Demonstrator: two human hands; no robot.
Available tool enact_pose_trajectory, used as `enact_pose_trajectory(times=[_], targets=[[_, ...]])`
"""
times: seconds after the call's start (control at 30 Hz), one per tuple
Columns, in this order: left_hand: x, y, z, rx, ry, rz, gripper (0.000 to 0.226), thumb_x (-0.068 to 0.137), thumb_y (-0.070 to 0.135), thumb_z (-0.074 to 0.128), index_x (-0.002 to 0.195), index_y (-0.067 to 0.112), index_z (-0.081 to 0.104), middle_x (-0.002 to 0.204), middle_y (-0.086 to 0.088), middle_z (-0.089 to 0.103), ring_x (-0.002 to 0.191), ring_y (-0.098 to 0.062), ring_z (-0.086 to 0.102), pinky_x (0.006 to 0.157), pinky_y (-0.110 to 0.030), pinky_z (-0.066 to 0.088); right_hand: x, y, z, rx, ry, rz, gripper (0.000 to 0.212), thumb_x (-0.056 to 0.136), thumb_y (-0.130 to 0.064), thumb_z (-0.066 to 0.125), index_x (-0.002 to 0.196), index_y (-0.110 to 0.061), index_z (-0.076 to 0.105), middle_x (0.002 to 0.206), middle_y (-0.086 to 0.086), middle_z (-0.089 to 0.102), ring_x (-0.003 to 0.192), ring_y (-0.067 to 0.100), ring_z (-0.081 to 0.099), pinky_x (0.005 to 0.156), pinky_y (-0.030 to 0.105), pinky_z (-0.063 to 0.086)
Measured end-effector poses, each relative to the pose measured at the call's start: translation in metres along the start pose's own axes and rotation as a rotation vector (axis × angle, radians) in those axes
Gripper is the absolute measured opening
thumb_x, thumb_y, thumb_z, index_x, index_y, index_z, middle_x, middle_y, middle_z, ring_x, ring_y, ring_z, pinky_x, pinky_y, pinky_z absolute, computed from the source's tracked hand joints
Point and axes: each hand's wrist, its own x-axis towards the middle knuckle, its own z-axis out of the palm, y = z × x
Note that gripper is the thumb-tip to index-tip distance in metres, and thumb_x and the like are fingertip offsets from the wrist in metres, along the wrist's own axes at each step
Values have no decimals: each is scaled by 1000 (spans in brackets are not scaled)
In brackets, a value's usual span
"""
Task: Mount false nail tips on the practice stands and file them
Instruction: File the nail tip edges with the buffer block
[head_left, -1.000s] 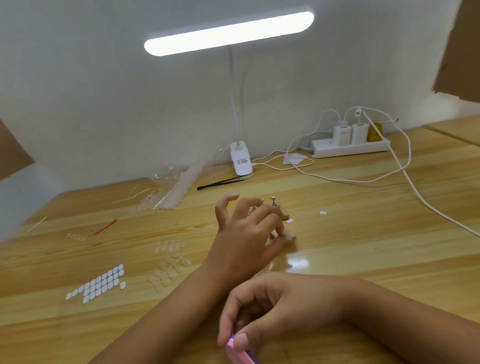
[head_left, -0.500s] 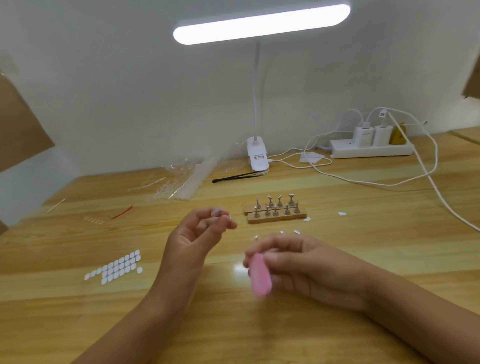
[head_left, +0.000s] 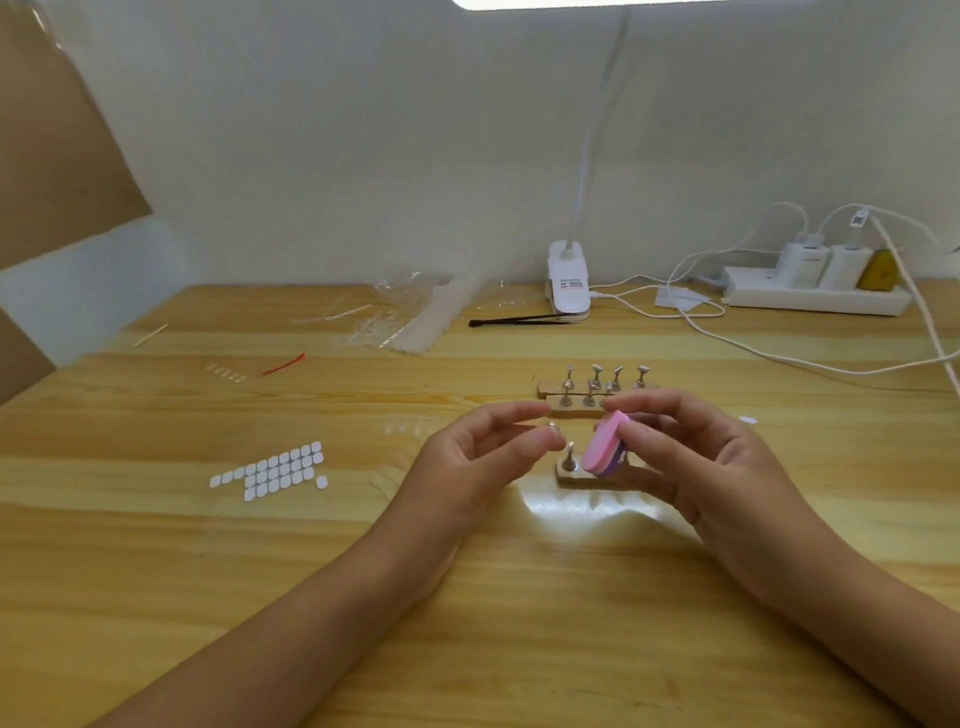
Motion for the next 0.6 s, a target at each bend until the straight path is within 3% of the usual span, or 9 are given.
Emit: enact_pose_trajectory(times=[0.17, 0.4, 0.6], targets=[[-2, -2, 3, 58, -42, -1, 35, 72, 52, 73, 100, 33, 77, 91, 14, 74, 81, 9, 62, 86, -24, 41, -3, -1, 3, -28, -5, -48, 31, 74, -25, 72, 104, -17, 73, 97, 10, 73, 90, 27, 73, 77, 27, 57], [-1, -4, 3, 97, -66, 4, 29, 80, 47, 69, 104, 31, 76, 110, 7, 74, 106, -4, 66, 92, -26, 42, -8, 0, 11, -107, -71, -48, 23, 75, -23, 71, 96, -14, 72, 96, 9, 75, 89, 25, 73, 77, 28, 57], [-2, -6, 2, 103, -100, 27, 28, 82, 45, 68, 106, 33, 76, 98, 16, 74, 87, 8, 63, 80, -15, 47, -10, 0, 14, -114, -68, -63, 24, 79, -15, 66, 102, -9, 69, 93, 14, 72, 87, 21, 72, 75, 25, 57]])
